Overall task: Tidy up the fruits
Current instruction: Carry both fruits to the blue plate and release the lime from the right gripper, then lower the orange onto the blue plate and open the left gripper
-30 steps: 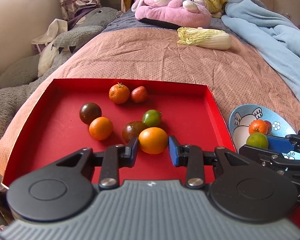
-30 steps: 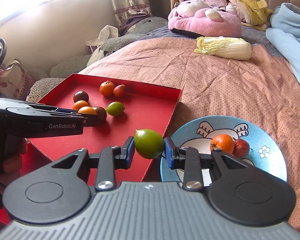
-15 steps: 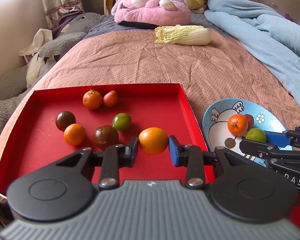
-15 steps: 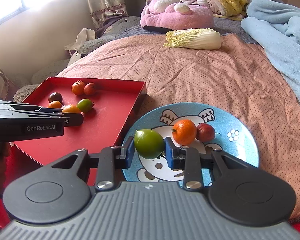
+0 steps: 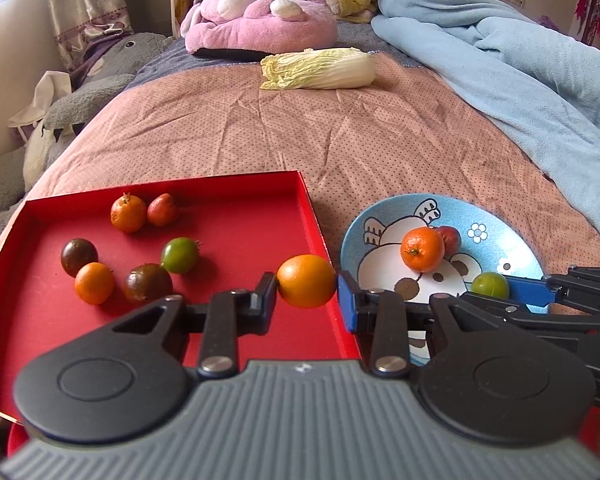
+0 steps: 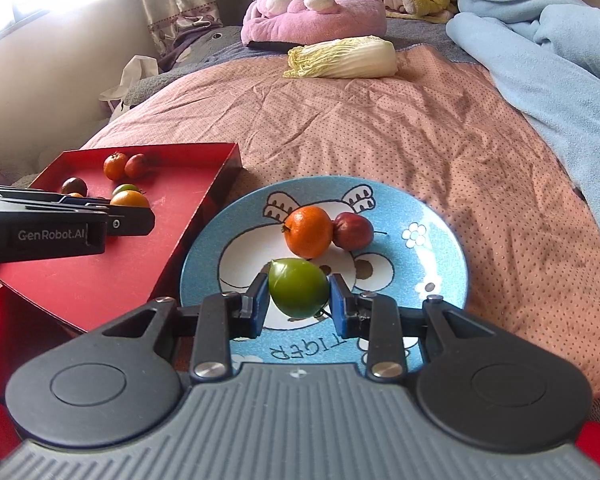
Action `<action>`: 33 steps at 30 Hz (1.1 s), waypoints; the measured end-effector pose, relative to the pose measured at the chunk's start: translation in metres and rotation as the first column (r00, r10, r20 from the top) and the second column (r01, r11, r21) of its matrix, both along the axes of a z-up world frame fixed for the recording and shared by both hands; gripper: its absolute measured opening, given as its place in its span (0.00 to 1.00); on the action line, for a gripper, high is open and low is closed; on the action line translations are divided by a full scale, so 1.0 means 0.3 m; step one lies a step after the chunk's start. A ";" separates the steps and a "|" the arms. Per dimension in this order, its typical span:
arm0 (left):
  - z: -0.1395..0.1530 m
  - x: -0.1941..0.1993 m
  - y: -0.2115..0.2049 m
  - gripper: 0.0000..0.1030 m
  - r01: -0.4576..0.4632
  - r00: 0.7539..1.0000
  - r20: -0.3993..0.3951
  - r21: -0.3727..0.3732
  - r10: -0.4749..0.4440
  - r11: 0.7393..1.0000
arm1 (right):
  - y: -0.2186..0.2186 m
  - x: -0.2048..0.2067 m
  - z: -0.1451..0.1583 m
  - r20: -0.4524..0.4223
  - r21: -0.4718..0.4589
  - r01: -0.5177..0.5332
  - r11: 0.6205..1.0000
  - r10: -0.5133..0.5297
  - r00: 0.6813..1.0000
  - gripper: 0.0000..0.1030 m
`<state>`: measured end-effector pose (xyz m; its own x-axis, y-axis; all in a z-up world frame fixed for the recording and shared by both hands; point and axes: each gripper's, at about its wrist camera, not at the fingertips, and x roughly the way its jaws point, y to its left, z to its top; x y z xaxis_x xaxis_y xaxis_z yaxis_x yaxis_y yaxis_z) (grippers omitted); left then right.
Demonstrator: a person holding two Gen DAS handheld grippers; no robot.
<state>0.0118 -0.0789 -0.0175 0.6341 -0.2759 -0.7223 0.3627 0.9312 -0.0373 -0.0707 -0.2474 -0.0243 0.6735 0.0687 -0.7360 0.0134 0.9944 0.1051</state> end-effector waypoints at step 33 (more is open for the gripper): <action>-0.070 -0.033 -0.207 0.35 0.143 0.988 -0.046 -0.028 -0.144 0.989 | -0.094 -0.050 -0.015 0.011 -0.088 0.097 0.991 -0.097 0.995 0.53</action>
